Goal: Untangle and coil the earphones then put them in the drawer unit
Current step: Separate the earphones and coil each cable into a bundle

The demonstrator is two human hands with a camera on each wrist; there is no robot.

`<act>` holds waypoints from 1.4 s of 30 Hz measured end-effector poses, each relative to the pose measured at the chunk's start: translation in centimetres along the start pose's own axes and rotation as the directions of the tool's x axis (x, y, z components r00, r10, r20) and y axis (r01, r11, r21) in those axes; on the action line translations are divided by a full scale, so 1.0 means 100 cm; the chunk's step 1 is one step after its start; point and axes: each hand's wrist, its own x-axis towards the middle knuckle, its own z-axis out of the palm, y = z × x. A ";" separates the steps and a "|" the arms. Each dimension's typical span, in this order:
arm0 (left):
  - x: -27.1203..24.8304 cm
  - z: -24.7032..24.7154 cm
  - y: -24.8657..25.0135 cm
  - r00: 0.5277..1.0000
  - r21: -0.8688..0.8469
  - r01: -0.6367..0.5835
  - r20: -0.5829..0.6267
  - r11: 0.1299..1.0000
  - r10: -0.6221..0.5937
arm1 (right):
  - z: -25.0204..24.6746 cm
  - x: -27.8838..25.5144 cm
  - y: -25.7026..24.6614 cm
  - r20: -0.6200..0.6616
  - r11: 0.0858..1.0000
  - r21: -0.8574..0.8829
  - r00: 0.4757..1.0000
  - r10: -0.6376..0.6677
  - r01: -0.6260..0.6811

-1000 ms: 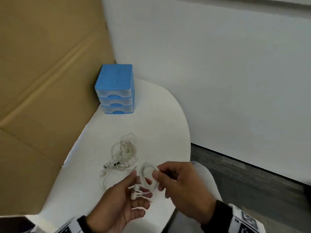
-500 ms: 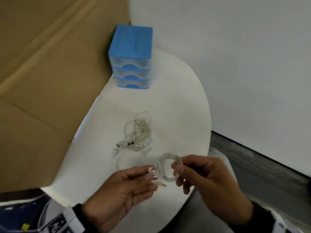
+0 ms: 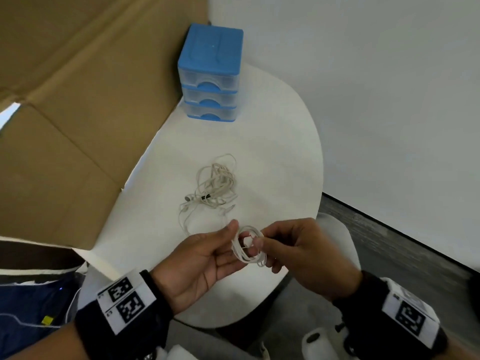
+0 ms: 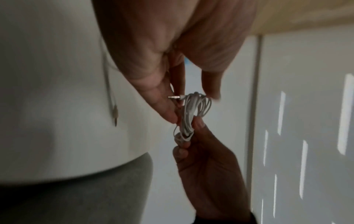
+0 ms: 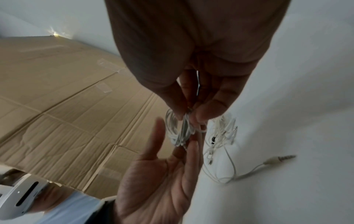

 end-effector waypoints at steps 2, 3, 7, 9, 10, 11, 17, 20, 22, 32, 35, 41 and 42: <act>-0.002 -0.001 0.002 0.999 0.104 -0.047 0.026 0.993 0.044 | -0.001 0.000 0.000 -0.016 0.999 -0.043 1.000 -0.010 0.009; -0.003 -0.002 0.002 0.998 0.143 -0.063 0.032 0.988 0.059 | -0.001 0.000 0.000 -0.021 0.997 -0.070 1.000 -0.018 0.017; -0.001 -0.004 0.001 0.994 0.208 -0.109 0.035 0.972 0.104 | 0.002 -0.002 0.000 -0.036 0.981 -0.183 0.997 -0.073 0.065; -0.001 -0.003 0.002 0.991 0.218 -0.135 0.026 0.967 0.132 | 0.003 -0.002 0.001 -0.056 0.976 -0.204 0.994 -0.091 0.078; -0.002 -0.003 0.002 0.989 0.227 -0.148 0.022 0.963 0.147 | 0.003 -0.002 0.001 -0.068 0.975 -0.206 0.993 -0.099 0.083; -0.002 -0.002 0.002 0.988 0.236 -0.155 0.013 0.959 0.157 | 0.002 -0.002 0.002 -0.075 0.973 -0.211 0.991 -0.111 0.093; -0.001 -0.009 0.009 0.991 0.244 -0.125 0.071 0.962 0.111 | 0.001 -0.002 0.002 0.014 0.960 -0.212 0.983 -0.184 0.182; 0.000 -0.012 0.012 0.988 0.286 -0.118 0.134 0.951 0.082 | 0.000 -0.001 0.000 0.051 0.969 -0.185 0.986 -0.159 0.165; 0.000 -0.013 0.011 0.983 0.330 -0.138 0.159 0.934 0.090 | -0.001 -0.001 0.000 0.068 0.970 -0.180 0.986 -0.151 0.161; 0.001 -0.015 0.012 0.970 0.460 -0.243 0.141 0.854 0.200 | 0.006 0.002 0.008 -0.096 0.970 -0.219 0.986 -0.133 0.110; 0.000 -0.013 0.012 0.961 0.520 -0.278 0.149 0.808 0.234 | 0.007 0.002 0.009 -0.130 0.968 -0.233 0.983 -0.127 0.094; 0.002 -0.015 0.014 0.967 0.490 -0.254 0.131 0.834 0.218 | 0.008 -0.001 0.005 -0.162 0.971 -0.214 0.976 -0.146 0.109; 0.002 -0.015 0.014 0.966 0.481 -0.259 0.125 0.838 0.227 | 0.010 -0.001 0.004 -0.161 0.972 -0.205 0.976 -0.146 0.112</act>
